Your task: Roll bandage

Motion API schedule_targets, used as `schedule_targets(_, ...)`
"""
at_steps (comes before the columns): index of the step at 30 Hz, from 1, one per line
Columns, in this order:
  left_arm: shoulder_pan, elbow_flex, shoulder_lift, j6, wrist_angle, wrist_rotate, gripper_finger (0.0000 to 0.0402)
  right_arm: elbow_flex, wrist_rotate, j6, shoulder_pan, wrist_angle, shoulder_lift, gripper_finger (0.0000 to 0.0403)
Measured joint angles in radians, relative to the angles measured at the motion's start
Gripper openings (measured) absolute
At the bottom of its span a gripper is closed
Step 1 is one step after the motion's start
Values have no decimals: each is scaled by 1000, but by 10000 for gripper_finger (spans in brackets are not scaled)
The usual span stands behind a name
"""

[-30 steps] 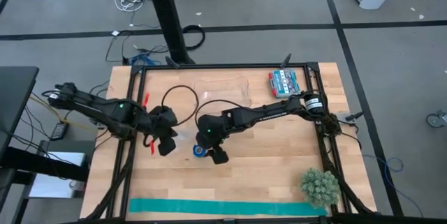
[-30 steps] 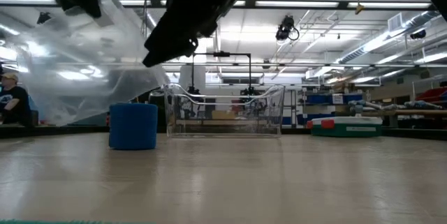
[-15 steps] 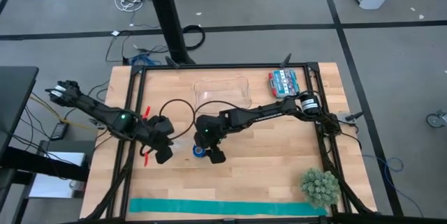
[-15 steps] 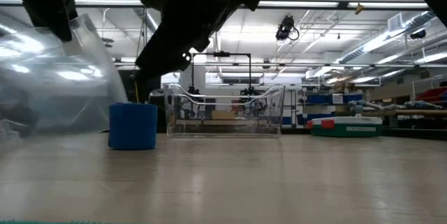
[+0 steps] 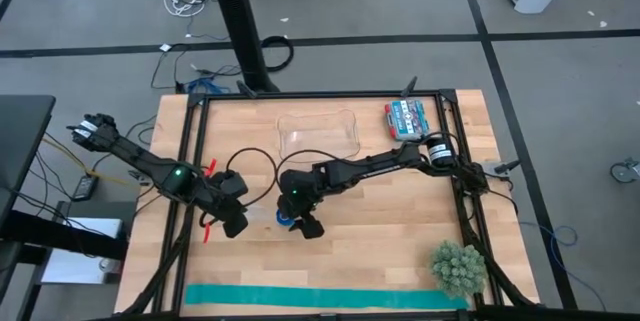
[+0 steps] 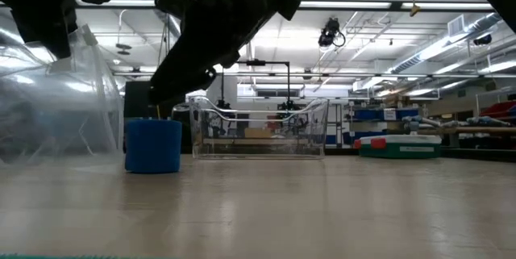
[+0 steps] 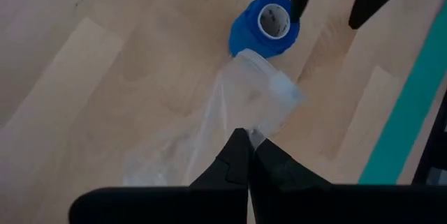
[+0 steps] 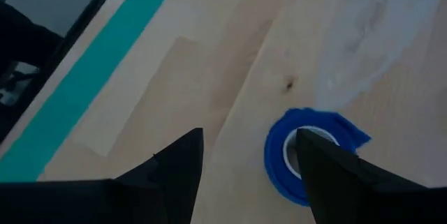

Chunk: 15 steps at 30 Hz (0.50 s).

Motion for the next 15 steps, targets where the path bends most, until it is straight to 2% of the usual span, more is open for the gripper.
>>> schedule_targets(8, 0, 0, 0, -52, 7, 11, 1, 3, -6, -2, -1, -12, 58, 219)
schedule_targets(15, 0, 0, 1, -47, 15, 16, 1, -1, 101, -20, -6, -161, 44, 210)
